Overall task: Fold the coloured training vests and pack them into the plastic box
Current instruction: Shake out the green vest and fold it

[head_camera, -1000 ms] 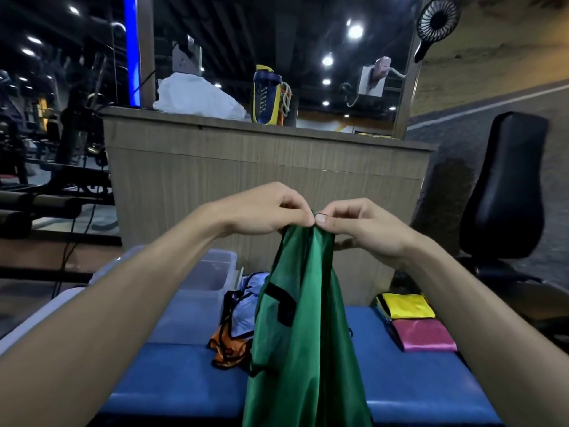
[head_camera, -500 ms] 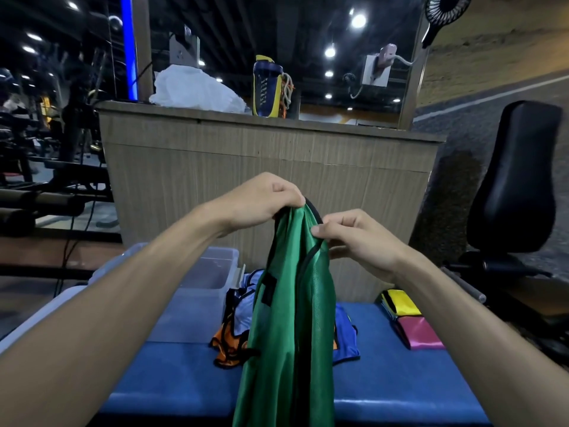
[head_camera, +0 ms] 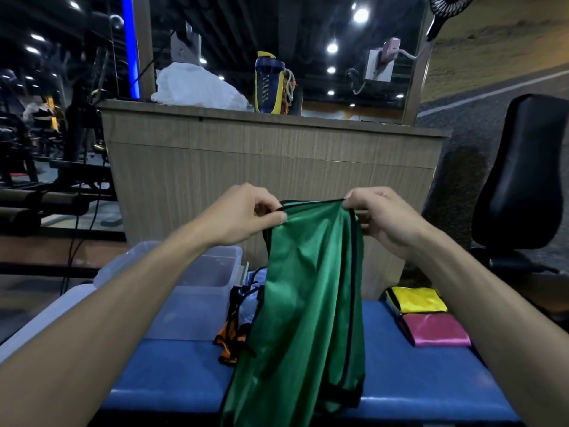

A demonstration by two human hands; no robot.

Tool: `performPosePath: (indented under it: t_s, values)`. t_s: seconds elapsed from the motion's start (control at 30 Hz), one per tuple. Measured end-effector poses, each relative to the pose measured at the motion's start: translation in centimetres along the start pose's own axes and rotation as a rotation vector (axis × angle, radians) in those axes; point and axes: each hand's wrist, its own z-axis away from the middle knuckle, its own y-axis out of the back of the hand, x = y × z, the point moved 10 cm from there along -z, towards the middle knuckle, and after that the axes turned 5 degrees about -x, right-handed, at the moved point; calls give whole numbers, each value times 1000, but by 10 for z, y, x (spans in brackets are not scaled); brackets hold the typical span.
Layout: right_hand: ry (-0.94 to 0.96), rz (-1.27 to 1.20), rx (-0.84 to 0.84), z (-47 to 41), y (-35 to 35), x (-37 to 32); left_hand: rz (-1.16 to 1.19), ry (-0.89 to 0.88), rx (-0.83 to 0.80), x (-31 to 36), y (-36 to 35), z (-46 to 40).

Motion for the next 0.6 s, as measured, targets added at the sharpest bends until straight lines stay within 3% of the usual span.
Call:
performPosePath:
  t_s: [0.13, 0.27, 0.43, 0.53, 0.6]
  values:
    - [-33, 35, -48, -4, -11, 0, 32, 35, 10, -3, -4, 1]
    - [-28, 28, -94, -7, -24, 2, 265, 91, -131, 2, -18, 2]
    - [-12, 10, -108, -6, -25, 2, 424, 41, -223, 2, -27, 3]
    - [39, -5, -201, 1, -32, 8, 563, 95, -68, -15, -7, -4]
    - [61, -33, -231, 8, -39, 17, 519, 147, 91, -32, 17, -12]
